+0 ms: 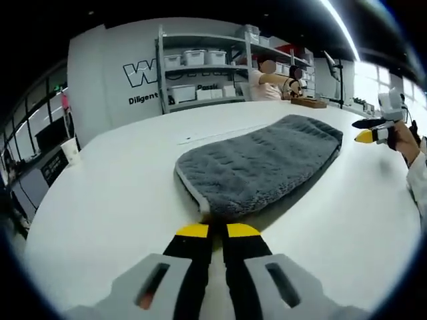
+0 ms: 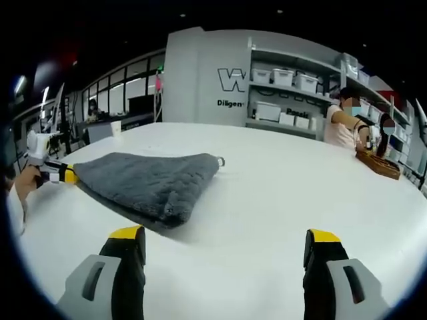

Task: Open the folded towel by lifting each exposed corner and separating the folded layers until the towel lies flat within the target outline without major curled edges

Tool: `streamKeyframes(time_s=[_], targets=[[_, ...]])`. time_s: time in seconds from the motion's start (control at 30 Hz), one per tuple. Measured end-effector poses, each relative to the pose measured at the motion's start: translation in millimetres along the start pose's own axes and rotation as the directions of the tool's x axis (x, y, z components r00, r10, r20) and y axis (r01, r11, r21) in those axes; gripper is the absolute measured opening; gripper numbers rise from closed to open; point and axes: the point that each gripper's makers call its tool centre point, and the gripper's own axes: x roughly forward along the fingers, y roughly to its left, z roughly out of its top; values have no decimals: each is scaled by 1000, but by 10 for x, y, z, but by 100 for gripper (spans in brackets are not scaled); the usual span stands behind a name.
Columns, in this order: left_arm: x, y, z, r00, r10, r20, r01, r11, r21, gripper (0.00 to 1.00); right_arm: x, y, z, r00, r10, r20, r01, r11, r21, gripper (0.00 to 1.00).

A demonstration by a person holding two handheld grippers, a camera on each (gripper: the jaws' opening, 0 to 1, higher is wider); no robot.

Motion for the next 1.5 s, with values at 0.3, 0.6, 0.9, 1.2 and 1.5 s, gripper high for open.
streamKeyframes(time_s=[0.3,0.6,0.9,1.2,1.5], targets=[[-86,86,-79,1000,17,-20,-17,1000,5,4,9,-8,-16,1000,-3,-7,3,1000,-5,99],[-159,148,-139,999,30,-36,-30,1000,-5,5,18,-2,-31,1000,0,-13,0,1000,-6,99],[-292,108,-35,1000,3,9,-2,996,-84,19,39,21,-53,1000,7,-24,-7,1000,-11,99],[-527,56,46,997,-57,42,62,991,-119,57,61,94,-97,998,37,-41,-37,999,-13,99],[-732,-57,70,990,-117,81,123,990,-74,85,86,99,-129,998,24,-62,-27,999,-42,99]])
